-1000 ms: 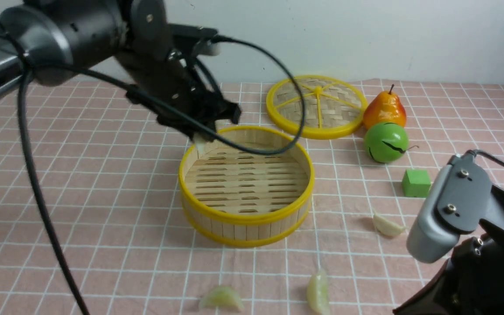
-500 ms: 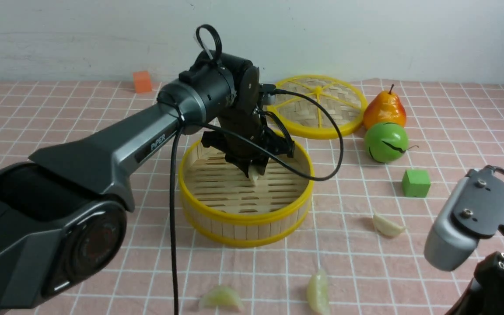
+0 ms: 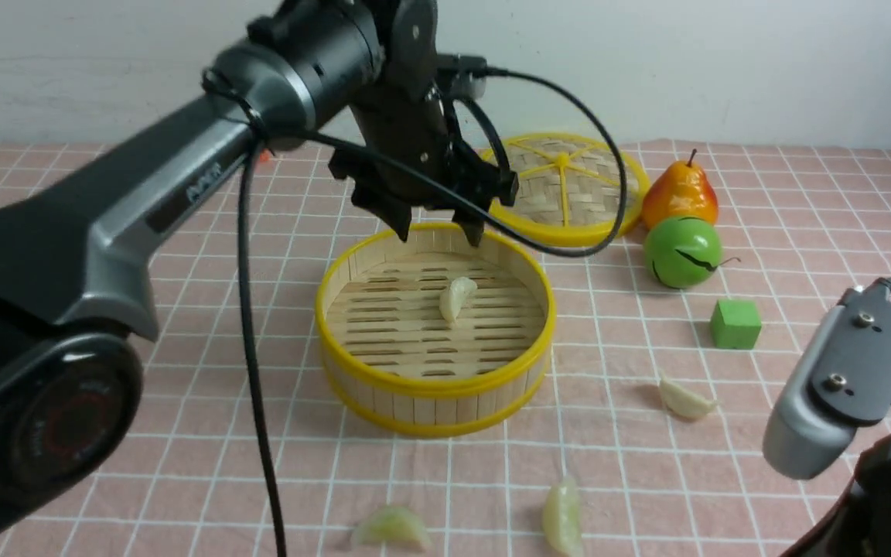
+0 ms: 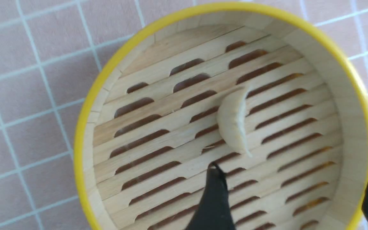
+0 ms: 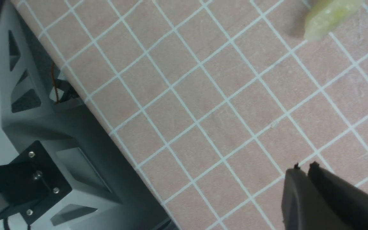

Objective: Put the dumplings into the steamer on the table with the pink tablecloth.
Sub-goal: 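Reach for and grasp a dumpling on the table with the left gripper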

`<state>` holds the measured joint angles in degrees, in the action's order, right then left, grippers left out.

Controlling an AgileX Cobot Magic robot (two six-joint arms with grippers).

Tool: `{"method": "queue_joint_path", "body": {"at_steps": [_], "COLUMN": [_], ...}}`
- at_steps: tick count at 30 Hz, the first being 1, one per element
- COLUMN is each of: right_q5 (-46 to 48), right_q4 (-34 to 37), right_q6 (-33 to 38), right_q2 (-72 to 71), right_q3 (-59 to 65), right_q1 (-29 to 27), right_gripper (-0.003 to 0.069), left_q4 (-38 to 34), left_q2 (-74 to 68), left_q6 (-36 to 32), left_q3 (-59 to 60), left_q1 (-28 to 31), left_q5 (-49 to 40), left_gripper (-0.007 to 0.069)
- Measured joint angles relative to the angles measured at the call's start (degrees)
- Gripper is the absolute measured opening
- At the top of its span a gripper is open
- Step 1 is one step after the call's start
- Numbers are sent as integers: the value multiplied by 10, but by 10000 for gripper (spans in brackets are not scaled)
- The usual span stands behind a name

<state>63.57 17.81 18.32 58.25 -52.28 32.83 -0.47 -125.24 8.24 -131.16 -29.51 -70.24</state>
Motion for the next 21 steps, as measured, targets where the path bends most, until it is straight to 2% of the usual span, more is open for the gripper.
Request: {"method": "queue_joint_path", "body": {"at_steps": [5,10,11,15,17,21], "right_q5": [-8,-11,-11,-15,-18,-15], "right_q4": [-24,-34,-34,-30,-22,-16], "right_q6": [0,0,0,0,0,-1], "right_q2": [-27,-75,-76,-109,-116,-118], "right_q3": [0,0,0,0,0,0], "right_q1": [0,0,0,0,0,0], "right_gripper": [44,53,53,53,55,59], "left_q4": [-25,-37,-37,-37,-36,-37], "left_q2": [97,216,219,267,270,265], "left_q6": [-72,-154,-156,-200,-214,-245], "left_q3": [85,298,306,474,552,627], "left_q1": [-15,-42,-43,-58,-65,-70], "left_q5": [-6,-7,-7,-4,32,133], "left_gripper": [563,555,555,554,554,554]}}
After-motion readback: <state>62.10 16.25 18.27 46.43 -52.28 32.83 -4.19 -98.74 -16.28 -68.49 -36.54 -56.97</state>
